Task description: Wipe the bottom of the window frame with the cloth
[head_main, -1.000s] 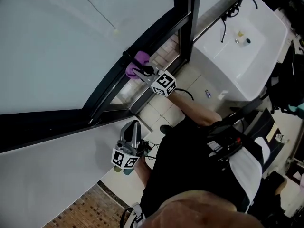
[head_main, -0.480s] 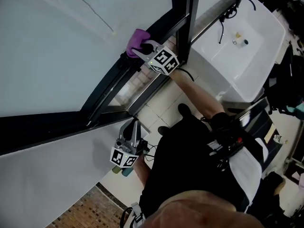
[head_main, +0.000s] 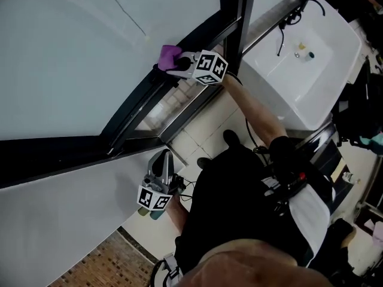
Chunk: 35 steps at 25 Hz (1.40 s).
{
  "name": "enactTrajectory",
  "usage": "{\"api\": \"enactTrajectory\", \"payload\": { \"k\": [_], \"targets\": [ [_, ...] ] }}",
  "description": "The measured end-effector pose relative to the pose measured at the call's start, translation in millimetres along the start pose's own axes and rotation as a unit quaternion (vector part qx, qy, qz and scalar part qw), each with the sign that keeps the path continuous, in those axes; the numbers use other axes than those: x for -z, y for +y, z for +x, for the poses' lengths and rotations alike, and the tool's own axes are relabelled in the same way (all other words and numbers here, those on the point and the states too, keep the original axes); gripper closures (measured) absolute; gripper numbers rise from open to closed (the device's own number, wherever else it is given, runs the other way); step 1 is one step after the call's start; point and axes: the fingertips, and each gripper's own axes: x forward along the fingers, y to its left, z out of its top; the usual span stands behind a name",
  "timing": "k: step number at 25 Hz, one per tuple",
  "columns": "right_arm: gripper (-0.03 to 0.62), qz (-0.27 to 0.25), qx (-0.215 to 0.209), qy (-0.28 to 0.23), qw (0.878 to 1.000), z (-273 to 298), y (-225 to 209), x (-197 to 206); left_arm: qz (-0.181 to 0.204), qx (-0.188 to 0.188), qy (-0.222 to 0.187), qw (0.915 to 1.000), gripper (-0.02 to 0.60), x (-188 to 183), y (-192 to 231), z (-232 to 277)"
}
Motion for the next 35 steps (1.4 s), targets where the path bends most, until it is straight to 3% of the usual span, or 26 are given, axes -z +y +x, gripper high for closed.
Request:
{"api": "enactTrajectory", "payload": {
  "k": [4, 8, 10, 13, 16, 22, 25, 27, 29, 31, 33, 35],
  "targets": [
    [0.533, -0.005, -0.058, -0.006, 0.998, -38.1, 50.0, 10.5, 0.000, 0.031, 0.012, 0.9995, 0.580, 4.6, -7.6, 21.9],
    [0.533, -0.054, -0.158, 0.026, 0.986, -78.1, 129.2, 39.8, -0.001, 0.052, 0.024, 0.9984, 0.580, 9.7, -15.0, 38.3],
    [0.531, -0.053, -0.124, 0.002, 0.991, -82.8, 117.4, 31.4, -0.002, 0.054, 0.026, 0.9982, 0.580, 10.8, -16.1, 41.6],
    [0.531, 0.001, 0.014, -0.083, 0.996, -80.3, 39.6, -13.8, 0.004, 0.052, 0.026, 0.9983, 0.580, 9.3, -20.4, 42.3],
    [0.531, 0.023, 0.118, -0.076, 0.990, -60.8, -21.7, -34.3, 0.014, 0.045, 0.022, 0.9986, 0.580, 5.0, -25.3, 38.3],
    [0.531, 0.004, 0.146, 0.065, 0.987, 23.8, -50.7, 0.7, 0.023, 0.009, 0.005, 0.9997, 0.580, -3.4, -18.7, 17.7],
    [0.533, -0.046, 0.146, 0.124, 0.980, 41.1, -47.5, 13.0, 0.027, -0.009, -0.003, 0.9996, 0.580, -7.0, -13.3, 10.0],
    [0.533, -0.117, 0.188, 0.179, 0.959, 28.0, -53.5, 14.8, 0.030, -0.017, -0.006, 0.9994, 0.580, -8.6, -11.7, 7.6],
    [0.533, -0.146, 0.263, 0.204, 0.932, -3.8, -78.9, 15.8, 0.029, -0.014, -0.006, 0.9995, 0.580, -7.4, -11.4, 10.5],
    [0.533, -0.097, 0.290, 0.173, 0.936, -30.6, -98.7, 10.5, 0.025, -0.007, -0.006, 0.9996, 0.580, -5.2, -9.7, 16.6],
    [0.533, -0.061, 0.277, 0.144, 0.948, -42.2, -106.8, 8.8, 0.019, 0.010, -0.004, 0.9998, 0.580, -3.4, -9.0, 27.5],
    [0.531, -0.077, 0.251, 0.136, 0.955, -29.0, -104.9, 9.8, 0.018, 0.027, 0.001, 0.9995, 0.580, -3.0, -12.4, 41.5]
  ]
}}
